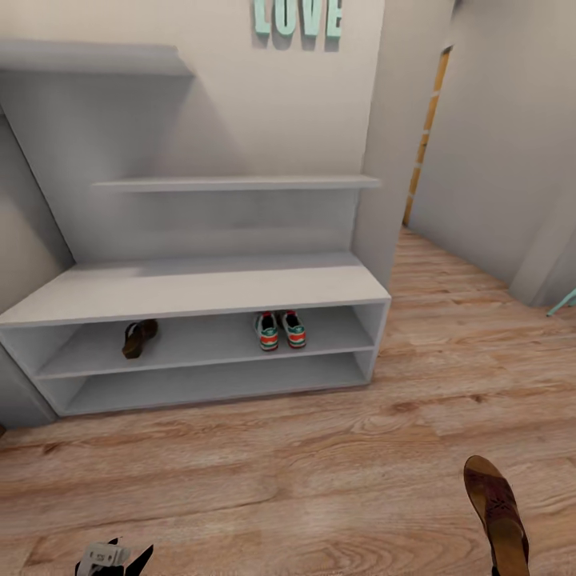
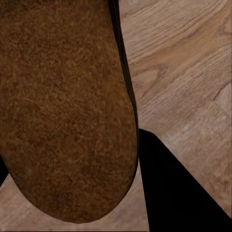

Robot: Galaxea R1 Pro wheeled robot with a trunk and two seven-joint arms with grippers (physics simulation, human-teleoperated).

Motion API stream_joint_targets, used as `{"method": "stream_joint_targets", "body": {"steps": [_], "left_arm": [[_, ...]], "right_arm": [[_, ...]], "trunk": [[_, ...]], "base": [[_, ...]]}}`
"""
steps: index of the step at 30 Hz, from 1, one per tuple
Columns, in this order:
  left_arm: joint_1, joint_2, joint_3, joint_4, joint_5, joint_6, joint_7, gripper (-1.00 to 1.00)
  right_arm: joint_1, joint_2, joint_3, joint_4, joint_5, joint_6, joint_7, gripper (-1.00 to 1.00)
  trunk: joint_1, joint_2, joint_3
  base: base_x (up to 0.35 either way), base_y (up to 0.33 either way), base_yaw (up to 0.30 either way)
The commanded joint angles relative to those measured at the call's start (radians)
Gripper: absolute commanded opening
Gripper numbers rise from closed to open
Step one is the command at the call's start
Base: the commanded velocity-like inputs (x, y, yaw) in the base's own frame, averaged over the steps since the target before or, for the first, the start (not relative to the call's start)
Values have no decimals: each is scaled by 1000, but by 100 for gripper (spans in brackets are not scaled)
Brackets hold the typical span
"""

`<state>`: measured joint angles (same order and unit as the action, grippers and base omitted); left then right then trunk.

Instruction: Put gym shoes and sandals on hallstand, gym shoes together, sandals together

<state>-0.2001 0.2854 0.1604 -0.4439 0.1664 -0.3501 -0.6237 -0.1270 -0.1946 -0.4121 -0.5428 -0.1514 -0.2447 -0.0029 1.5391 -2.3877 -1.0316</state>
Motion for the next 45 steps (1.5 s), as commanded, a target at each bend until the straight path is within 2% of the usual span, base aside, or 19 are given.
{"method": "stream_joint_targets", "body": {"steps": [1, 6, 17, 45], "left_arm": [[-1, 0, 2, 2, 7, 1, -8, 100], [-1, 1, 2, 2, 7, 2, -8, 100], [-1, 2, 13, 2, 8, 2, -8, 100], [-1, -1, 13, 7, 7, 2, -8, 100]], "right_arm": [[0, 0, 1, 0, -11, -2, 0, -100], [0, 0, 1, 0, -11, -3, 0, -100], [0, 0, 1, 1, -12, -3, 0, -100], [0, 0, 1, 1, -11, -2, 6, -100]], "trunk": [[0, 0, -1], [0, 0, -1], [0, 0, -1], [0, 0, -1]], "base": [[-108, 291, 0], [-107, 291, 25], [-51, 298, 202], [0, 306, 5]]}}
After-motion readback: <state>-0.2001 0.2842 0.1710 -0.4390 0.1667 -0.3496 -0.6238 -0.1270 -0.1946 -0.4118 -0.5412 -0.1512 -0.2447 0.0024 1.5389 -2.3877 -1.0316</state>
